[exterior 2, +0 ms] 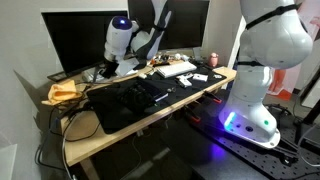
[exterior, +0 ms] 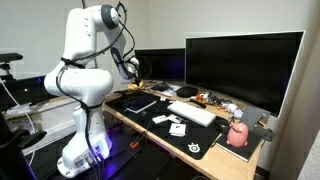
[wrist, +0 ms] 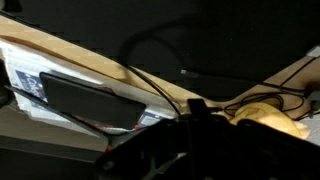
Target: Move the towel to the far end of the table on the left
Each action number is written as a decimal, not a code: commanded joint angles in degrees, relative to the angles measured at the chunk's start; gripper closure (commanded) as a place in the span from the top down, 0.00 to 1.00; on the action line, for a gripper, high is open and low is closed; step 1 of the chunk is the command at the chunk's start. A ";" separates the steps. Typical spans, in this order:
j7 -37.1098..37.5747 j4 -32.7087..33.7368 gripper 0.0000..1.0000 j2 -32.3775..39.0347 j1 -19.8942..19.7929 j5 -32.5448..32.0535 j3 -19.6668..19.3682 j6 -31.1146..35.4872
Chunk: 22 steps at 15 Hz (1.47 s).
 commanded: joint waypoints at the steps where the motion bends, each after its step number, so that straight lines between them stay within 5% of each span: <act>1: 3.93 -7.37 0.00 -7.27 0.26 -3.68 -1.92 1.98; 19: -6.32 -27.61 0.00 -24.31 -3.29 -5.19 -4.18 7.60; 20: -6.86 -27.73 0.26 -24.73 -3.37 -5.26 -4.39 7.68; 21: -7.45 -27.92 0.27 -24.99 -3.45 -5.02 -4.54 7.93; 22: -5.63 -25.96 0.09 -22.41 -2.76 -4.34 -4.02 6.54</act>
